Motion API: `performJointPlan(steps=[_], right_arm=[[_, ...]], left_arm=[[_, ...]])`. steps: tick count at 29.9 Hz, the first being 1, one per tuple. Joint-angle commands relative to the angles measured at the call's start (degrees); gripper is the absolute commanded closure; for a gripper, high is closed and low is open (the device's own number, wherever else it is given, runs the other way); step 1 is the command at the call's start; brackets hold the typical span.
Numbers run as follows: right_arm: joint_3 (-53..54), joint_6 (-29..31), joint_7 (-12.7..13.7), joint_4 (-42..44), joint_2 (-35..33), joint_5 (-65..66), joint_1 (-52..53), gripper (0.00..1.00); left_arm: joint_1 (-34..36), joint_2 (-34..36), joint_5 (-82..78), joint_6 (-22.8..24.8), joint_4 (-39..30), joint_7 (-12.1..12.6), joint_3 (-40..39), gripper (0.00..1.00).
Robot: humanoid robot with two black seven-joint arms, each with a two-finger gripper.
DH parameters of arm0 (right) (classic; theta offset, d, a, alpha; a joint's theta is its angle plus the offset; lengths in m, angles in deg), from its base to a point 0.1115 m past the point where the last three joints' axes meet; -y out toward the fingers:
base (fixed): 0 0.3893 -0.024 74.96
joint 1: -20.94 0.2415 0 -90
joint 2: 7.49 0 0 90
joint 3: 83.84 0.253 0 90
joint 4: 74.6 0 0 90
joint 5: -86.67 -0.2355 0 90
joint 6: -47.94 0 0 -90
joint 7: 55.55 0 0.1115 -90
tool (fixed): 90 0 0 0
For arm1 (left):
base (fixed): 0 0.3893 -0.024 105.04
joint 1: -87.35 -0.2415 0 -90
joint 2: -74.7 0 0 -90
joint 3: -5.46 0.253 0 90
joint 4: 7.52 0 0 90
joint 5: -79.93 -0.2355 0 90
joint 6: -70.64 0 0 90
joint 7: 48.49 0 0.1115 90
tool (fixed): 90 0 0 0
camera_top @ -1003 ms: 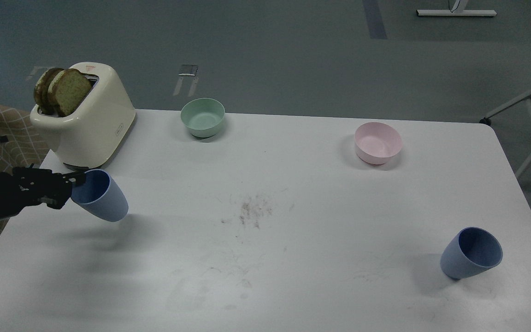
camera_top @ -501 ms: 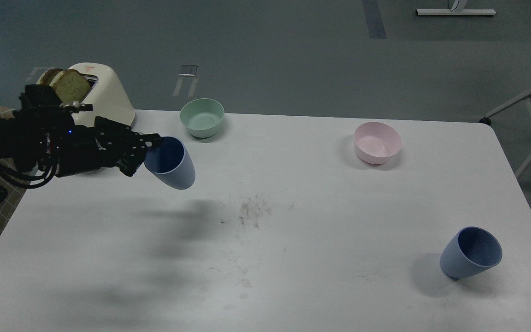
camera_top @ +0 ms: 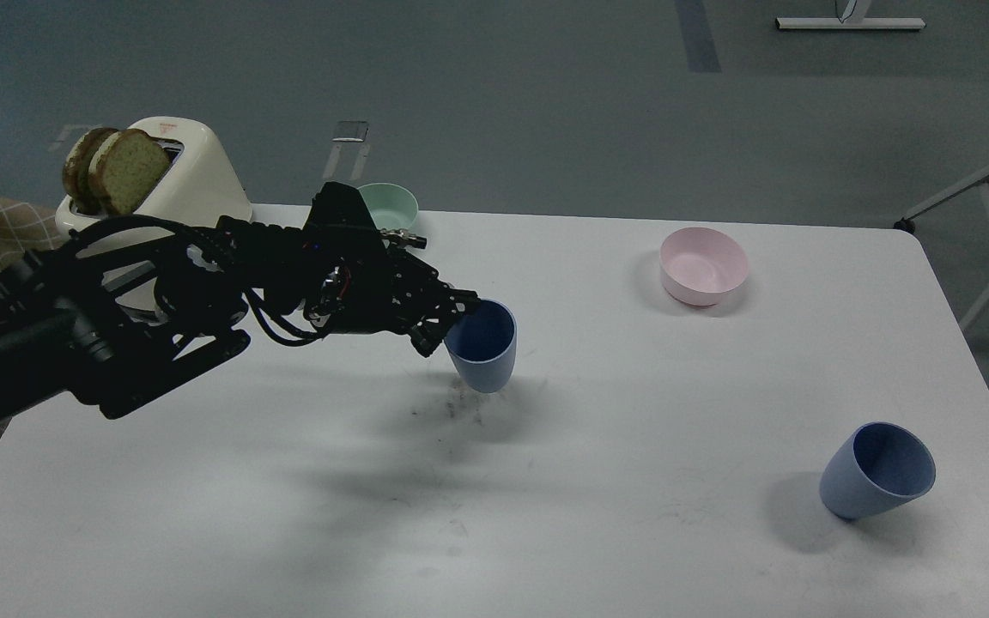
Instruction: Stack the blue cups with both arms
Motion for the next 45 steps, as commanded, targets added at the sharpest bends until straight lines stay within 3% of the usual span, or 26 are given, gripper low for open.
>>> performJointPlan(steps=[1,8,19,22,23,31,37,41,45], right_arm=[[0.35,0.00,0.00,0.00,0.01,0.01,-0.45,0.00],[0.35,0.00,0.00,0.00,0.01,0.01,-0.54,0.00],[0.35,0.00,0.00,-0.09,0.54,0.01,-0.54,0.00],[0.35,0.00,0.00,-0.18,0.63,0.01,-0.54,0.00],[0.35,0.00,0.00,-0.18,0.63,0.01,-0.54,0.00],[0.35,0.00,0.00,-0.35,0.28,0.01,-0.54,0.00],[-0.18,0.00,0.00,-3.25,-2.88,1.93,-1.33,0.00],[-0.27,0.00,-0.26,-8.96,-5.52,13.25,-3.26,0.00],[-0.18,0.00,-4.20,-13.17,-6.75,26.85,-4.93,0.00]], left_arm=[[1.29,-4.43,-0.05,-0.03,3.80,0.09,1.94,1.00],[1.21,-7.61,-0.42,-0.03,7.50,0.09,2.03,1.00],[0.68,-7.26,-0.42,0.05,7.50,0.00,2.03,0.99],[0.77,-7.43,-0.42,0.05,7.50,0.09,2.03,0.57],[0.77,-7.43,-0.42,0.05,7.42,0.00,2.03,0.51],[1.38,-6.64,1.17,-0.03,7.33,-0.35,1.50,0.31],[4.46,-3.92,16.71,-0.38,8.47,-0.09,-0.60,0.15],[4.02,-1.28,29.20,-0.56,9.17,-0.35,-5.61,0.10],[2.71,-0.14,43.40,-1.26,10.57,-0.62,-13.15,0.06]])
